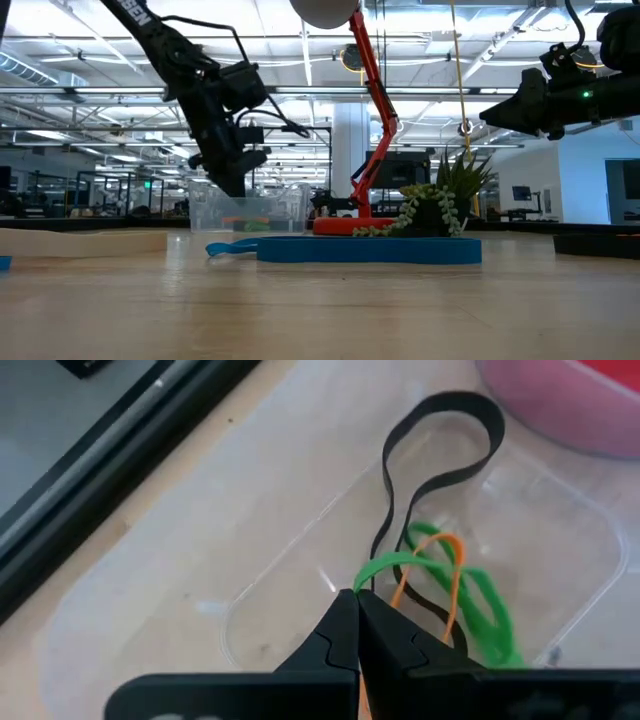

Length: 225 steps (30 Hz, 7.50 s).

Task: Pick and place rubber bands into bin
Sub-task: Put the green rubber band into the transparent bin, then put the left orange rubber band into the transparent bin

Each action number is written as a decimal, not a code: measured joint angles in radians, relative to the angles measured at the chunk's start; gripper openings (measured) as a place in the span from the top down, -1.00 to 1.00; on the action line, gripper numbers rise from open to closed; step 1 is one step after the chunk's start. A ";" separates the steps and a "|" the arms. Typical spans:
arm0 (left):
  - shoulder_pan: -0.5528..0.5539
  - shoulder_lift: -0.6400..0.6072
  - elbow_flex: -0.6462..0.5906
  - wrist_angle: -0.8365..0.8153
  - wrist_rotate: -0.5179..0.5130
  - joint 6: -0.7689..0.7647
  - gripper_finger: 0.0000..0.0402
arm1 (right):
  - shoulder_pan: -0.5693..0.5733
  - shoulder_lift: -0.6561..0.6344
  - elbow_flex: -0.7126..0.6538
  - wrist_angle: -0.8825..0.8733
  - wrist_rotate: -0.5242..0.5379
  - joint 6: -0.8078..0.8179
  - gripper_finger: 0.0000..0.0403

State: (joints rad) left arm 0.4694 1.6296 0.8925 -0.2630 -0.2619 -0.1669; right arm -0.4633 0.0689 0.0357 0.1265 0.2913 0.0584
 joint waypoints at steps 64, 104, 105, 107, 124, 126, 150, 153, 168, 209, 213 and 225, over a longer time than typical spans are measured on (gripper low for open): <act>-0.365 -0.601 0.001 -0.482 0.184 -0.107 0.19 | 0.000 0.000 0.000 -0.004 -0.001 0.012 0.30; -0.650 -0.065 -0.035 -0.669 0.342 -0.699 0.19 | 0.000 0.003 0.000 -0.004 -0.001 0.035 0.30; -0.652 -0.057 -0.035 -0.655 0.342 -0.680 0.19 | 0.000 0.003 0.000 -0.004 -0.001 0.035 0.30; -0.662 -0.041 -0.035 -0.643 0.343 -0.661 0.19 | 0.000 0.003 0.000 -0.004 -0.001 0.035 0.30; -0.674 0.042 -0.031 -0.639 0.374 -0.594 0.37 | 0.000 0.004 0.000 -0.005 -0.001 0.034 0.30; -0.675 0.043 -0.031 -0.636 0.376 -0.574 0.50 | 0.000 0.004 0.000 -0.004 -0.001 0.034 0.30; -0.673 -0.192 -0.040 -0.665 0.185 -0.392 0.99 | 0.000 0.004 0.000 -0.004 -0.003 0.034 0.30; -0.673 -0.306 -0.038 -0.654 0.115 -0.392 0.98 | 0.000 0.004 0.000 -0.005 -0.003 0.034 0.30; -0.673 -0.795 -0.036 -0.353 -0.197 -0.027 0.99 | 0.000 0.004 0.000 -0.004 -0.004 0.034 0.30; -0.117 -0.049 -0.035 0.060 -0.181 0.093 0.98 | 0.000 0.004 0.000 -0.004 0.000 0.026 0.30; -0.099 -0.016 -0.035 0.064 -0.182 0.079 0.96 | 0.000 0.004 0.000 -0.004 0.000 0.026 0.30; -0.089 -0.013 -0.035 0.090 -0.182 0.056 0.93 | 0.000 0.005 0.000 -0.004 -0.001 0.026 0.30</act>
State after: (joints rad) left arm 0.3801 1.6169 0.8577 -0.1734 -0.4435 -0.1109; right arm -0.4633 0.0734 0.0357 0.1221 0.2905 0.0849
